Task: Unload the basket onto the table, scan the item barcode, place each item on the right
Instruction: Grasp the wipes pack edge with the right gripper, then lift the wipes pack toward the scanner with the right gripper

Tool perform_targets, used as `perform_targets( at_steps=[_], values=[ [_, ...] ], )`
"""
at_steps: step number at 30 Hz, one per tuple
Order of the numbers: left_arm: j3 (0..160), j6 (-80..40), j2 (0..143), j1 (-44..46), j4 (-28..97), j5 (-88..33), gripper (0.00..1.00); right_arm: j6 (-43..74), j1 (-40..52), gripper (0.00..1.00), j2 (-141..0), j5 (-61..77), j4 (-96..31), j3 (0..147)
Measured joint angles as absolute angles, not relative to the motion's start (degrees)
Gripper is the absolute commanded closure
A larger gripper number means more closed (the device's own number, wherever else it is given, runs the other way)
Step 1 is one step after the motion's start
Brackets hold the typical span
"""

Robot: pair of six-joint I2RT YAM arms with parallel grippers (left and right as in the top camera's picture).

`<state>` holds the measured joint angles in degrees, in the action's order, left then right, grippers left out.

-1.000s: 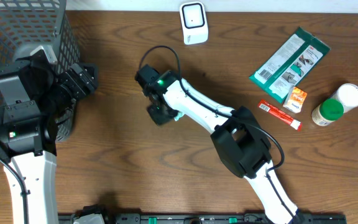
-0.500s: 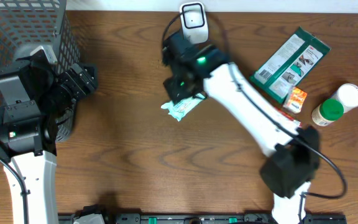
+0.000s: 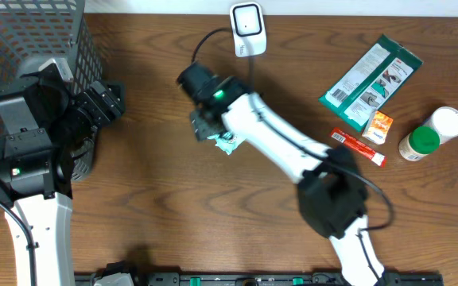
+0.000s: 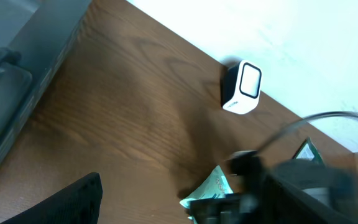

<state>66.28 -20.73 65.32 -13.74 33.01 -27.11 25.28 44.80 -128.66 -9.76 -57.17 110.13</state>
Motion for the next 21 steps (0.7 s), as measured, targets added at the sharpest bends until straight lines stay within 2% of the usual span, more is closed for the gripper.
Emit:
perform_targets(
  at_steps=[2,6,8,11,12,17,21],
  values=[
    [66.28,-20.73,65.32,-13.74,33.01,-27.11,0.17,25.78,46.33,0.23,-131.46,-12.93,-56.38,110.13],
    [66.28,-20.73,65.32,-13.74,33.01,-27.11,0.17,26.76,48.05,0.40,-135.68,-18.92,-56.47,110.08],
    [66.28,-20.73,65.32,-13.74,33.01,-27.11,0.17,27.22,48.18,0.57,-135.76,-20.05,-56.49,110.08],
    [66.28,-20.73,65.32,-13.74,33.01,-27.11,0.17,27.59,48.14,0.95,-135.76,-21.63,-56.31,110.10],
    [66.28,-20.73,65.32,-13.74,33.01,-27.11,0.17,27.75,48.01,0.99,-135.72,-21.89,-56.27,110.10],
    [66.28,-20.73,65.36,-13.74,33.01,-27.11,0.17,27.81,47.68,0.99,-134.65,-20.27,-56.69,110.19],
    [66.28,-20.73,65.36,-13.74,33.01,-27.11,0.17,26.41,45.89,0.99,-131.31,-13.39,-56.90,109.95]
  ],
)
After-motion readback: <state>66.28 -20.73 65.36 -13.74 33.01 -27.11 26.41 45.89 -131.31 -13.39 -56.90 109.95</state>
